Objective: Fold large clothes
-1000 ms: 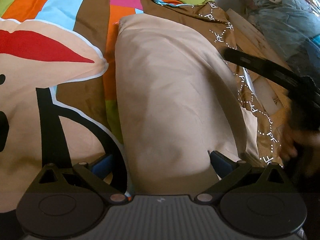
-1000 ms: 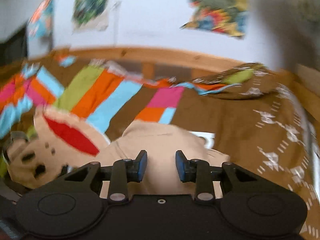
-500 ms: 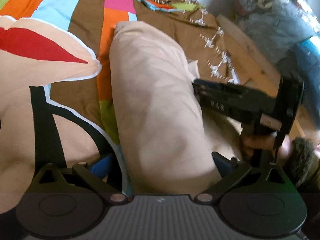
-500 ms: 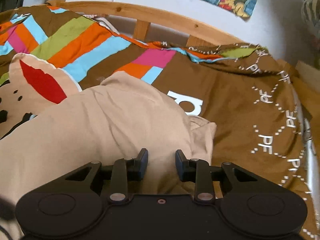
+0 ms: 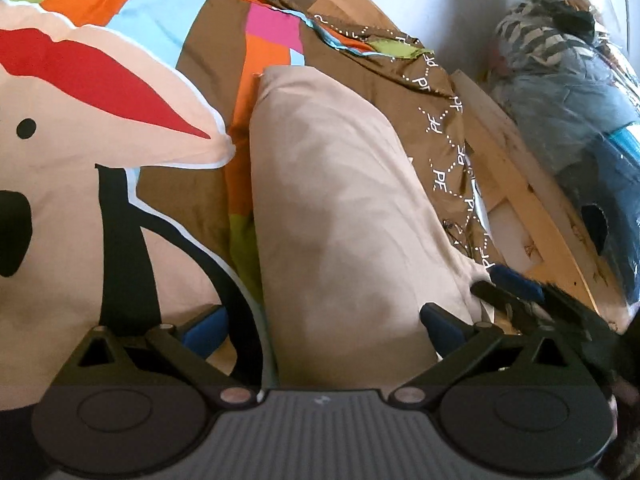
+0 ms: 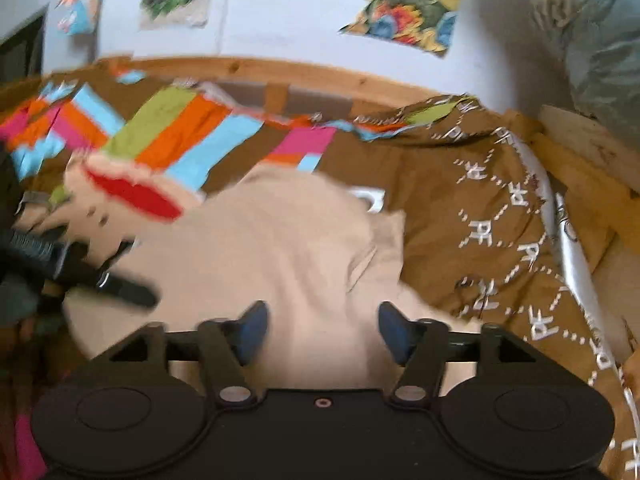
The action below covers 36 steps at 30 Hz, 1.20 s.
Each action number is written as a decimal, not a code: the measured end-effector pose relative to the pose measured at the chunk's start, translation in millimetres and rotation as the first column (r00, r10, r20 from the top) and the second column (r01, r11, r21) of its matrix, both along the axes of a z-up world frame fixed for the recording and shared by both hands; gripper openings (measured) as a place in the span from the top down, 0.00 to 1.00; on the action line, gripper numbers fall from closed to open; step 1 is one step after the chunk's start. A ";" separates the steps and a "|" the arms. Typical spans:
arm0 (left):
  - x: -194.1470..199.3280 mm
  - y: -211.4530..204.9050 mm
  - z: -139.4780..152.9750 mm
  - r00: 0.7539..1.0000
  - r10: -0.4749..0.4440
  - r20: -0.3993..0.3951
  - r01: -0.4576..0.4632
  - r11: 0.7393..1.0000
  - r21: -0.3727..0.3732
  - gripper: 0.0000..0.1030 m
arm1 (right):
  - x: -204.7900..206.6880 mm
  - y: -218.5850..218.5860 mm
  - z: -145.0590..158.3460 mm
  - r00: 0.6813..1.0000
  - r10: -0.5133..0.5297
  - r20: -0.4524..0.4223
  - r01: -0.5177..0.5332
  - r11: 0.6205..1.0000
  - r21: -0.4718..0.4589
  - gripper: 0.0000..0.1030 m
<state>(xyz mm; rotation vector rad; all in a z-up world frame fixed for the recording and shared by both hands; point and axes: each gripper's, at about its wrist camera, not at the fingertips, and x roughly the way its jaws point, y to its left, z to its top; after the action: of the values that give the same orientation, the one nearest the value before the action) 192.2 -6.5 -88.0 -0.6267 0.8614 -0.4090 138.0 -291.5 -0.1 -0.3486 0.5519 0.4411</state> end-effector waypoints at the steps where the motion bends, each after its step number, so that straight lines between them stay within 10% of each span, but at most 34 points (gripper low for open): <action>1: -1.4 -1.3 -0.3 1.000 -0.003 0.001 0.003 1.000 0.008 0.00 | -3.2 1.5 -8.5 1.000 -0.017 0.000 0.017 0.999 -0.049 0.36; 7: 2.6 -12.7 0.9 1.000 -0.024 0.003 0.024 0.997 0.076 0.00 | 9.1 -12.8 -43.6 0.993 -0.117 0.015 0.118 0.987 -0.111 0.16; 19: 1.7 -12.3 -0.3 1.000 -0.022 -0.005 0.022 0.997 0.069 0.00 | 5.5 -41.7 -11.1 0.969 -0.240 0.058 0.240 0.971 0.016 0.14; 26: 2.0 -13.4 -0.3 1.000 -0.021 -0.006 0.021 0.998 0.066 0.00 | 28.3 -77.7 -25.2 0.943 -0.271 -0.191 0.315 0.915 0.254 0.05; 36: 1.4 -15.7 2.5 1.000 -0.019 0.003 0.018 0.995 0.097 0.00 | 25.8 -52.7 -36.8 0.964 -0.235 -0.126 0.250 0.962 0.113 0.01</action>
<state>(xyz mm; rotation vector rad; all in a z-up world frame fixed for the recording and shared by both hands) 193.6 -22.2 -85.5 -0.5289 0.8785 -0.3828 163.8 -344.2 -36.9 -0.1305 0.6636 0.2576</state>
